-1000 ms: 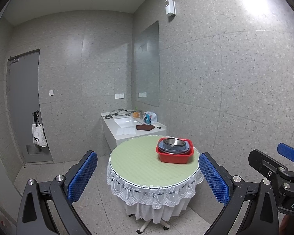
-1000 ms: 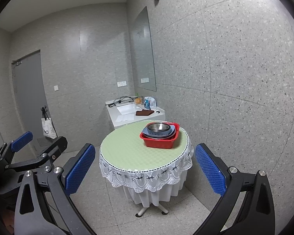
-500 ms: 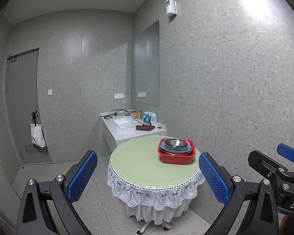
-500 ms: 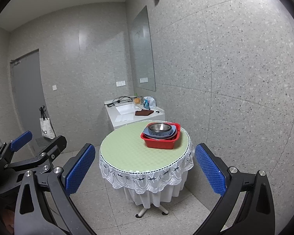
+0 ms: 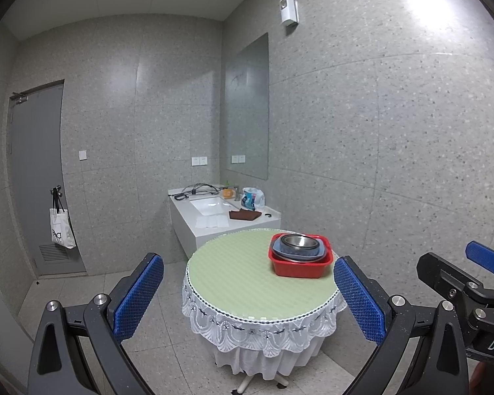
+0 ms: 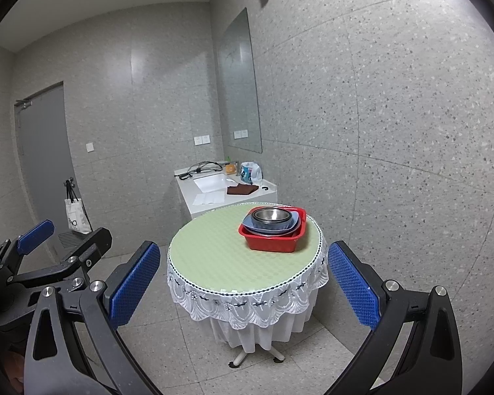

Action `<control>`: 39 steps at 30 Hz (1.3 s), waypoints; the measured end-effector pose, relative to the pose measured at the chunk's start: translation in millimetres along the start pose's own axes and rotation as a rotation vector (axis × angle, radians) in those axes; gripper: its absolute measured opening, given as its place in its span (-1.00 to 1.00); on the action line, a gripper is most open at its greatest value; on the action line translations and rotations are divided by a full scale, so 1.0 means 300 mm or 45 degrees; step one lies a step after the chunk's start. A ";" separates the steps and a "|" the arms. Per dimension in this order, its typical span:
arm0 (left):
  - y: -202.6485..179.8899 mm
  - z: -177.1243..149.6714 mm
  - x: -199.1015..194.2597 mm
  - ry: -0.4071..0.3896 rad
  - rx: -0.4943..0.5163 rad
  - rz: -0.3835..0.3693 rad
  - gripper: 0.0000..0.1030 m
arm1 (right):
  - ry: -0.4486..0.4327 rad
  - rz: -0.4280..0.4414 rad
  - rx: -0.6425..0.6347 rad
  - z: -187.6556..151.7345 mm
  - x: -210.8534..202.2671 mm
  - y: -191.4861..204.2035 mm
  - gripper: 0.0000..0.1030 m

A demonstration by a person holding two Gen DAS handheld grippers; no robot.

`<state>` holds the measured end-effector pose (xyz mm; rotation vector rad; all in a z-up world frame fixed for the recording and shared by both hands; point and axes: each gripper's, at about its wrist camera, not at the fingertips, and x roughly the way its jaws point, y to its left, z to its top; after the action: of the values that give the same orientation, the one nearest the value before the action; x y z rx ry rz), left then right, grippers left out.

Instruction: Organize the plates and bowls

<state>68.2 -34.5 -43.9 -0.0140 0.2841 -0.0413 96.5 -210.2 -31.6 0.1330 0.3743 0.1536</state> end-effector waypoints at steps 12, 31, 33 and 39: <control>0.052 0.013 0.057 0.006 0.003 -0.004 0.99 | 0.010 -0.002 0.003 0.004 0.044 0.031 1.00; 0.149 0.016 0.171 -0.001 0.006 -0.007 0.99 | 0.006 0.007 -0.010 0.015 0.131 0.099 1.00; 0.151 0.013 0.182 0.002 0.005 -0.008 0.99 | 0.007 0.006 -0.011 0.015 0.138 0.102 1.00; 0.176 0.017 0.244 0.021 0.005 -0.011 0.99 | 0.021 0.006 -0.006 0.015 0.186 0.111 1.00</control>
<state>141.8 15.1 -60.5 -0.0109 0.3008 -0.0502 145.4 -168.3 -41.9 0.1278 0.3898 0.1601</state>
